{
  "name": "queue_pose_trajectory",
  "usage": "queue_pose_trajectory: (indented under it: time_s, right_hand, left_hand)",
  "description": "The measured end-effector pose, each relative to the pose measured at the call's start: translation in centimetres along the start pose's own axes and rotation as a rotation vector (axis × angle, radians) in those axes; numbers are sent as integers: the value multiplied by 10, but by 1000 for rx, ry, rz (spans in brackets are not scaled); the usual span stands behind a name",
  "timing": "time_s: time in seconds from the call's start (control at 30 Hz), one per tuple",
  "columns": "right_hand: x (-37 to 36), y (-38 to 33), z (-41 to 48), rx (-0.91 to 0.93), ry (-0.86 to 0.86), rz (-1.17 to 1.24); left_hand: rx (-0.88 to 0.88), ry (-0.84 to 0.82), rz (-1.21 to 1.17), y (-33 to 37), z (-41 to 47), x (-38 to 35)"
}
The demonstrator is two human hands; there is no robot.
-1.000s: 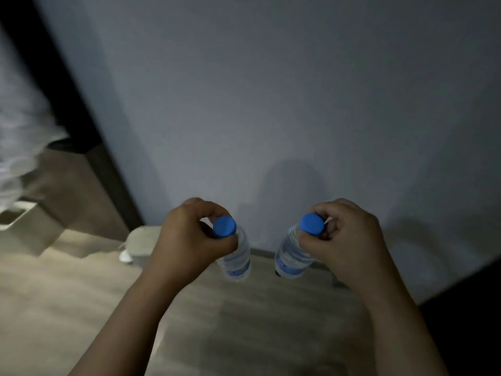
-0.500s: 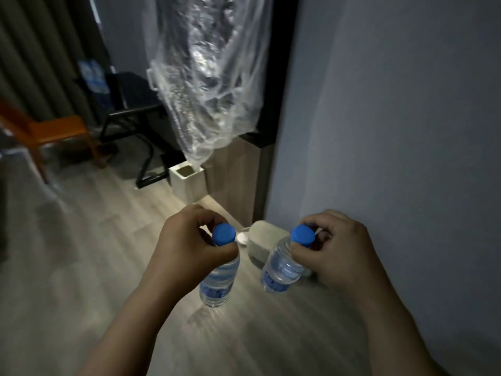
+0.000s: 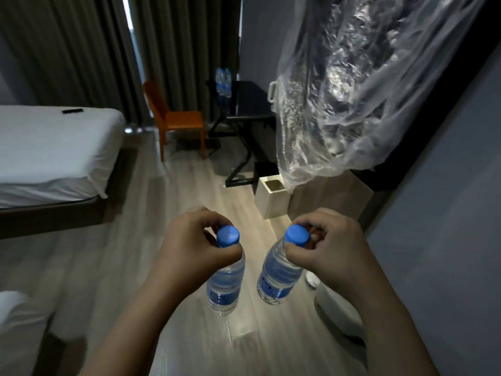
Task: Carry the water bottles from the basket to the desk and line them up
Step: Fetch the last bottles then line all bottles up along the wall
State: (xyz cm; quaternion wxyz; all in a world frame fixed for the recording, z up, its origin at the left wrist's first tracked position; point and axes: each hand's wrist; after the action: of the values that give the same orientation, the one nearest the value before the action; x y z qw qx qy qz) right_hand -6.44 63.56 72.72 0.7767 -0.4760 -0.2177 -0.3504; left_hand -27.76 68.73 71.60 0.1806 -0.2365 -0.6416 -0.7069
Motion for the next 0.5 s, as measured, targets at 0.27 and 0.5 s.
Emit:
queue_pose_trajectory:
  time_s: [0.27, 0.5]
  right_hand:
    - [-36, 29, 127, 123, -48, 91]
    - [-76, 42, 212, 190, -110, 66]
  left_hand:
    - [71, 107, 26, -1, 97, 17]
    - [83, 153, 20, -16, 172, 40]
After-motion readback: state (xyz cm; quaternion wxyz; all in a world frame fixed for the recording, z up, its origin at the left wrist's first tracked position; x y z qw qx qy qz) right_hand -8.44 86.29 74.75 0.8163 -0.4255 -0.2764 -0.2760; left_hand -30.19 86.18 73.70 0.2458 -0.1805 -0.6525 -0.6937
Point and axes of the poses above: each hand's wrist, its own z-axis towards the middle knuckle, its own x-axis out of the back of the hand, y = z × x, and after that the axes turned 12 degrees about x, right-handed
